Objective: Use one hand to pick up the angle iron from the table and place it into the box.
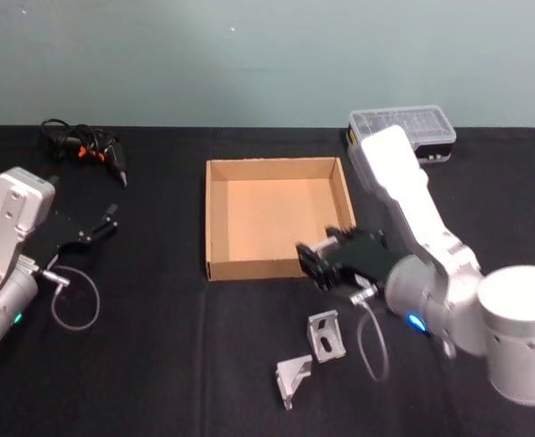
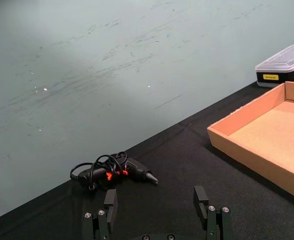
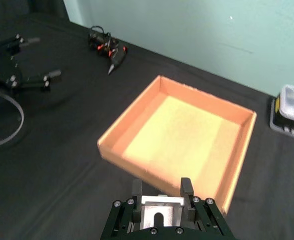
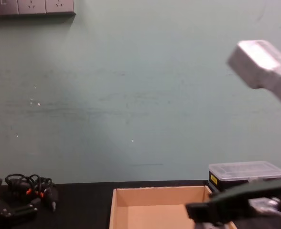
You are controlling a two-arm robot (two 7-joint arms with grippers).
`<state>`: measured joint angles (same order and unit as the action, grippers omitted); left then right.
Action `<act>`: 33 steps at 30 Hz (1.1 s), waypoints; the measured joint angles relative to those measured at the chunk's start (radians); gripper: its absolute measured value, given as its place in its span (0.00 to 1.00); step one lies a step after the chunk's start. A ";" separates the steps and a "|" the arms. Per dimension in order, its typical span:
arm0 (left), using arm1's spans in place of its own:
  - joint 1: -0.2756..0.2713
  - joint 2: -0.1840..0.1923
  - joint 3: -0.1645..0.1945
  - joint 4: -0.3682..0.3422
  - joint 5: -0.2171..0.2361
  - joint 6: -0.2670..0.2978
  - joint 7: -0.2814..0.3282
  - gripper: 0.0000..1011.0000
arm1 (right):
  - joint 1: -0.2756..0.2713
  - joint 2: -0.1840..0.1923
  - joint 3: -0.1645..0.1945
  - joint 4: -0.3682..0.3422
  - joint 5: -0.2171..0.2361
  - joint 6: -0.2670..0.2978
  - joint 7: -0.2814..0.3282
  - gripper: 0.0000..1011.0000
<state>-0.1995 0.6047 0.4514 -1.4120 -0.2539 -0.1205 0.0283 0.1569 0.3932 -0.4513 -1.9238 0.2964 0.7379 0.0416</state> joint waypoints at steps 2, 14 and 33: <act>0.000 0.000 0.000 0.000 0.000 0.000 0.000 0.99 | 0.026 -0.022 -0.011 0.029 -0.009 0.000 0.000 0.45; 0.000 0.000 0.000 0.000 0.000 0.000 0.000 0.99 | 0.197 -0.188 -0.046 0.314 -0.085 -0.055 -0.050 0.45; 0.000 0.000 0.000 0.000 0.000 0.000 0.000 0.99 | 0.311 -0.296 -0.034 0.585 -0.161 -0.156 -0.074 0.45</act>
<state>-0.1995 0.6047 0.4514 -1.4120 -0.2539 -0.1205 0.0283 0.4679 0.0971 -0.4849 -1.3393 0.1357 0.5816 -0.0320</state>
